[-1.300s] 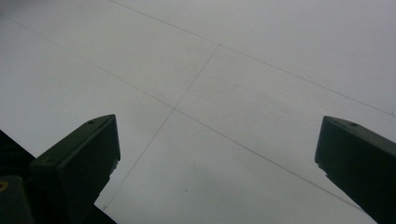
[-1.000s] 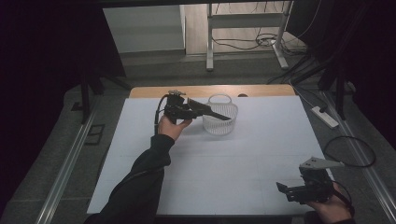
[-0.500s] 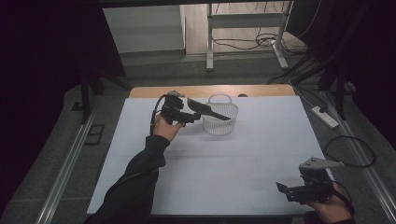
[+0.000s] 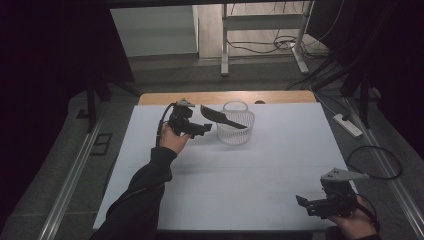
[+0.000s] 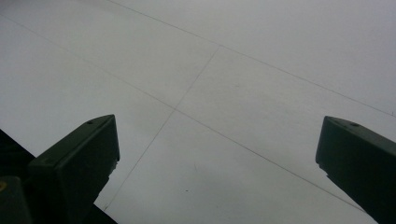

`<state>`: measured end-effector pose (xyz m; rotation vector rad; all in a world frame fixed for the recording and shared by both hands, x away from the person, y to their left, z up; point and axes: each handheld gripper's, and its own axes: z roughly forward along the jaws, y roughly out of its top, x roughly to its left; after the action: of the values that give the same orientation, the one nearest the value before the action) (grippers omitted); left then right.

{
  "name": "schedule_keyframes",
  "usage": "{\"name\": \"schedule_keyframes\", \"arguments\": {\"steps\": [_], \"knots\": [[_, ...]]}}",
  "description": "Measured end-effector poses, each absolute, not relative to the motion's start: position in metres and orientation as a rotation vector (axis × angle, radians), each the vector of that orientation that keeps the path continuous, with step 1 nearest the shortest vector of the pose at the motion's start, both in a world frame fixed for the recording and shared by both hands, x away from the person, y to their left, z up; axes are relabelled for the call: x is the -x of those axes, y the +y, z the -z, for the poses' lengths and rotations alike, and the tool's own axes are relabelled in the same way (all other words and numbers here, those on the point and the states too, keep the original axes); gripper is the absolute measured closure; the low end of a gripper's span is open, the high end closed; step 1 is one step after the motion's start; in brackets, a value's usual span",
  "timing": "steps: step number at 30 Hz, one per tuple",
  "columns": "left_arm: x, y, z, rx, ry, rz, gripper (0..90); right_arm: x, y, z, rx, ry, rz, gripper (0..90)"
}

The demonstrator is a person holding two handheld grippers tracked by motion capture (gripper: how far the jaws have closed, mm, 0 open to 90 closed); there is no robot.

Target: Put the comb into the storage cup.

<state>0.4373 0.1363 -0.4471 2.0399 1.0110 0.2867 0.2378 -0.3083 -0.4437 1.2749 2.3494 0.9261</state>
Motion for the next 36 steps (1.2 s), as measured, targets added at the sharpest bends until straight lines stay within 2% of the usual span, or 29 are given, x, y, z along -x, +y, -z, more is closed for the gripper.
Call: {"name": "schedule_keyframes", "arguments": {"steps": [36], "knots": [[-0.401,0.158,0.444,-2.000,0.967,-0.260,0.0,-0.237,-0.307,0.444,-1.259,2.353,-0.921,0.0]]}}
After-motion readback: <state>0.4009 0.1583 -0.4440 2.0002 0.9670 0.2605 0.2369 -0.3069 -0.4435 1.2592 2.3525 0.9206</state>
